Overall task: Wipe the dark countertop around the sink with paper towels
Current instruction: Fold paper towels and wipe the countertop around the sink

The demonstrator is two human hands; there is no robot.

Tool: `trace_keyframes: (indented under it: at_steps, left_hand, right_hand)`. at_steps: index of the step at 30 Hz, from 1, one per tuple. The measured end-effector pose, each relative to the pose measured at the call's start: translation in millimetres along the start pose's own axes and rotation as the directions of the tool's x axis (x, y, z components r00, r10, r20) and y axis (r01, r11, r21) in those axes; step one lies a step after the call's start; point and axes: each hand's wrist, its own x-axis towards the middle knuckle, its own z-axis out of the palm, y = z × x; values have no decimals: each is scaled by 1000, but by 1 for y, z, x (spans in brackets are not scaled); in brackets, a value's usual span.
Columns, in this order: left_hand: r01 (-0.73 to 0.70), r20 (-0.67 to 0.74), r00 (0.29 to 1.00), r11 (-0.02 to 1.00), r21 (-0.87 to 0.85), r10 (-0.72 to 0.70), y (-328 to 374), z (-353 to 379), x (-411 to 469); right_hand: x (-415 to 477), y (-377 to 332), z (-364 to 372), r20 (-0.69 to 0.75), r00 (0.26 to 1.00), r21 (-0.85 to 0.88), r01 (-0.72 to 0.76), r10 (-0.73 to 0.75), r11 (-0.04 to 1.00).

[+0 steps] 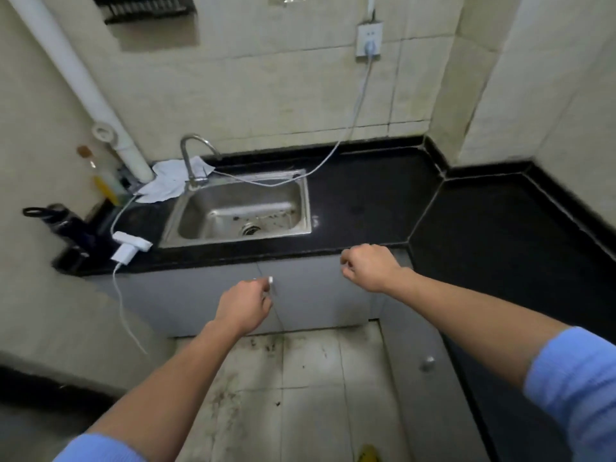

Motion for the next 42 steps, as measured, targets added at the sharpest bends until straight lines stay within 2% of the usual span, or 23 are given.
trace_keyframes:
  at_steps: [5,9,17,29,33,42]
  left_hand:
    - [172,17,985,984,-37,-172,-70,-1,31]
    - [224,11,975,973,-46,-224,-129,-8,77]
    - [245,-79,965,967,-67,-250,-244,-58,176]
    - [332,47,943,932,-146,-328,-343,-62,303]
    - [358,72,934,926,-119,-351,-378,-64,349]
    - [356,146,930,927,-121,-338,-460,-47,452]
  right_hand:
    - [99,-46,9,64,981,-8,183,-182,983]
    - [174,-81,11,68,968,-8,243,-242,970]
    - [313,-143,1,58,974,0,220,-220,975]
    - [488,-173,34,165,945,86,271,-282,959]
    - [546,-180,50,199,928,120,296,-315,948]
    - [608,-190,90,324,903,119,256,-282,959]
